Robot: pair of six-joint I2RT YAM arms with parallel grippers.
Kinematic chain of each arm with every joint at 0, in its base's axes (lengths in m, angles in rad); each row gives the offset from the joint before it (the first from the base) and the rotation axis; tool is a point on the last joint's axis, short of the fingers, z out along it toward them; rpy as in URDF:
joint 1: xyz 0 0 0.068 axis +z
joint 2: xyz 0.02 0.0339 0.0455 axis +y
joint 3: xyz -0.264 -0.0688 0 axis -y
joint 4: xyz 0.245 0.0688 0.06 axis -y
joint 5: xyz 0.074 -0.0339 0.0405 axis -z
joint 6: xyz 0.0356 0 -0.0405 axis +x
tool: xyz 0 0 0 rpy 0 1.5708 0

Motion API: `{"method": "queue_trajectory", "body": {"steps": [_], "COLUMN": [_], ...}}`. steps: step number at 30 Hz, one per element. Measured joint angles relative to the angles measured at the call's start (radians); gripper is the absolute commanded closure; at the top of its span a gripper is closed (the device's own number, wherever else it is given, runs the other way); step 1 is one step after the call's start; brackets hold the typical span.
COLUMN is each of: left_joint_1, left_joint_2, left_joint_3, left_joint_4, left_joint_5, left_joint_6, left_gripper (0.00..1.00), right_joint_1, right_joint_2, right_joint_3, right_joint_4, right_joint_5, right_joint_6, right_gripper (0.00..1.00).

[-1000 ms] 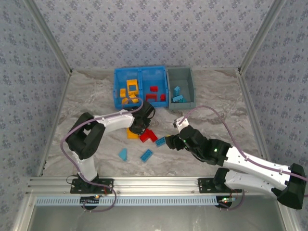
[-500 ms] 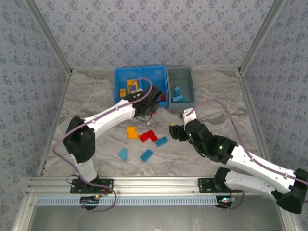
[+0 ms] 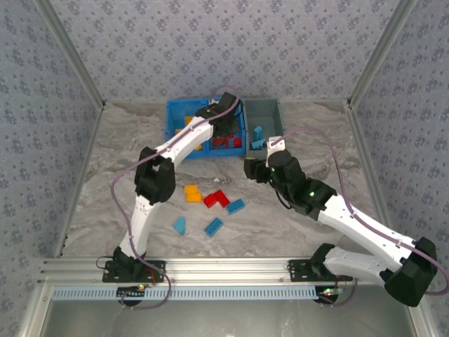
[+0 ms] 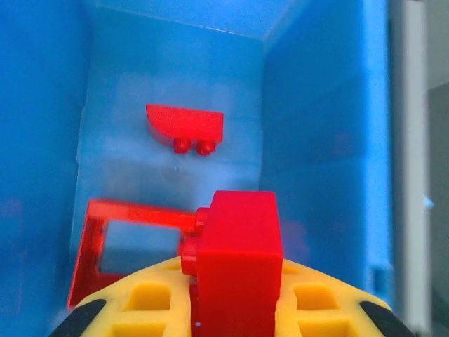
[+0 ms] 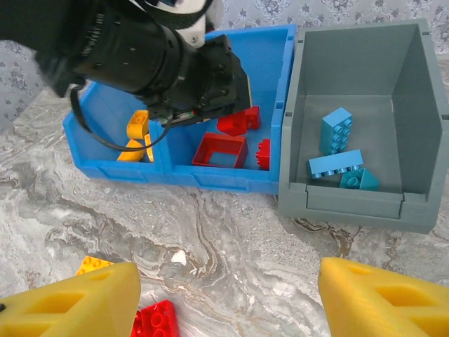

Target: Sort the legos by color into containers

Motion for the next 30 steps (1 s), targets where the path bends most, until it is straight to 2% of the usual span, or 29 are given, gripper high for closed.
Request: {"method": "queue_trajectory", "body": {"steps": [5,12,16,24,30], "left_joint_1": [0.031,0.034,0.034,0.034,0.023], "left_joint_2": [0.108,0.155,0.177,0.188,0.177], "left_joint_3": [0.136,0.18,0.184,0.184,0.184], "left_joint_4": [-0.032,-0.038,-0.055,-0.09,-0.114], "left_joint_5": [0.036,0.082,0.086,0.081,0.064], "left_joint_6": [0.069,0.106,0.117,0.143,0.155], "left_gripper": [0.83,0.8,0.73,0.49,0.47], "right_joint_1": [-0.007,-0.011,-0.014,-0.014,-0.014], "right_joint_2": [0.019,0.021,0.022,0.021,0.021], "right_joint_3": [0.005,0.005,0.005,0.005,0.005], "right_joint_4": [0.008,0.018,0.018,0.017,0.014], "right_joint_5": [-0.017,-0.031,-0.036,-0.047,-0.051], "right_joint_6": [0.002,0.015,0.023,0.027,0.034], "right_gripper": [0.3,0.3,0.3,0.29,0.3]}}
